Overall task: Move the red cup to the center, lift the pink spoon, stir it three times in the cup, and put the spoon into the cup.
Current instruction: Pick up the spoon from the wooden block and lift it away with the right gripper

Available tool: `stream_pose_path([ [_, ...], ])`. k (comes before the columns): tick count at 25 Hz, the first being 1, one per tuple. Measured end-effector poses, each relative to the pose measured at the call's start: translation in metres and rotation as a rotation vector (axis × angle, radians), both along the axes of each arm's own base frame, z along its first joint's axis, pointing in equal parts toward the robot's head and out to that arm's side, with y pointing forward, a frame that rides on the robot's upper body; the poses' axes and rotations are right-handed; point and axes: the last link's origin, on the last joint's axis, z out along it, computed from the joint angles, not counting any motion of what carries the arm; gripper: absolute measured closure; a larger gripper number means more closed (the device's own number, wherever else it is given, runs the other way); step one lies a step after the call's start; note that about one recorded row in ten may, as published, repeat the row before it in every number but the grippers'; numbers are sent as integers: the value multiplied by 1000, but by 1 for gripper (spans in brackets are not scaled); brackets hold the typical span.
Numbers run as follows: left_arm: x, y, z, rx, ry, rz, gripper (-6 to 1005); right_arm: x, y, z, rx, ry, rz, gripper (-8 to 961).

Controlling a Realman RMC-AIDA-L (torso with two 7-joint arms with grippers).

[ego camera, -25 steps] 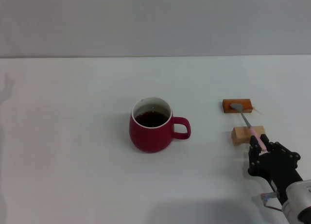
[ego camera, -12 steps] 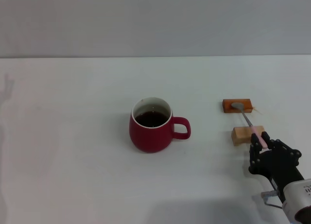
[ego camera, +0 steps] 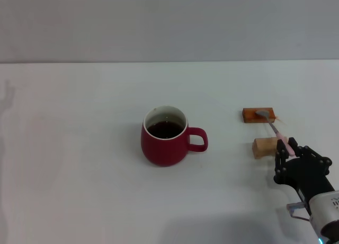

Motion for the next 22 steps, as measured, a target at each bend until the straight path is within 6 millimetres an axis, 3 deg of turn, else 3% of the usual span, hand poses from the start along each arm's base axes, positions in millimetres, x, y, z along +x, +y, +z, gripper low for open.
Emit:
stream_pose_path([
  [22, -1, 0, -1, -5, 0, 6, 162, -6, 14, 7, 33, -8, 27, 788],
])
